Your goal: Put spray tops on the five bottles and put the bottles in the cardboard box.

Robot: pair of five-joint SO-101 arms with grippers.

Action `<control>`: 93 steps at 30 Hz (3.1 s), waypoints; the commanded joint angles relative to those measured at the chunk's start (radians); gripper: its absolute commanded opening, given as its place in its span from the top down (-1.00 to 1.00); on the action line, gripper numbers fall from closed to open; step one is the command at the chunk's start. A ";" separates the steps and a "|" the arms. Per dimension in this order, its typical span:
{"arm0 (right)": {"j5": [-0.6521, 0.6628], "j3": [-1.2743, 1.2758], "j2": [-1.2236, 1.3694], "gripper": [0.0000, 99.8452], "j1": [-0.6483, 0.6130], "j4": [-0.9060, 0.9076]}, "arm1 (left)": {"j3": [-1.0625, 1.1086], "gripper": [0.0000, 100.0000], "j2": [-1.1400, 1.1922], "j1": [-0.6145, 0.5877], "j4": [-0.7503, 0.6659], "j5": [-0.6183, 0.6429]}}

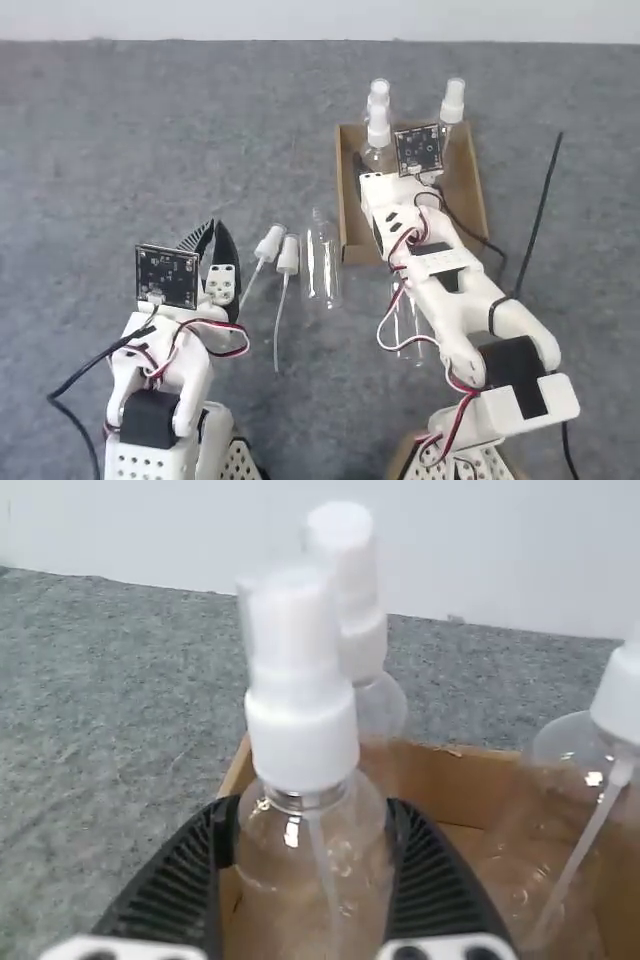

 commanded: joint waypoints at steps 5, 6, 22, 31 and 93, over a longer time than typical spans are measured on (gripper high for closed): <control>-0.003 0.011 -0.012 0.79 0.012 0.002 | -0.004 0.98 -0.011 -0.003 -0.032 0.000; -0.002 0.011 -0.012 0.75 0.013 0.004 | -0.004 0.98 -0.011 -0.003 -0.032 0.000; 0.000 0.011 -0.013 0.67 0.013 0.004 | -0.004 0.98 -0.011 -0.003 -0.034 -0.002; 0.000 0.012 -0.013 0.53 0.010 0.005 | -0.004 0.98 -0.011 -0.003 -0.034 -0.002; -0.173 0.012 -0.467 0.52 -0.160 1.428 | 0.027 0.98 -0.011 -0.006 -0.071 -0.002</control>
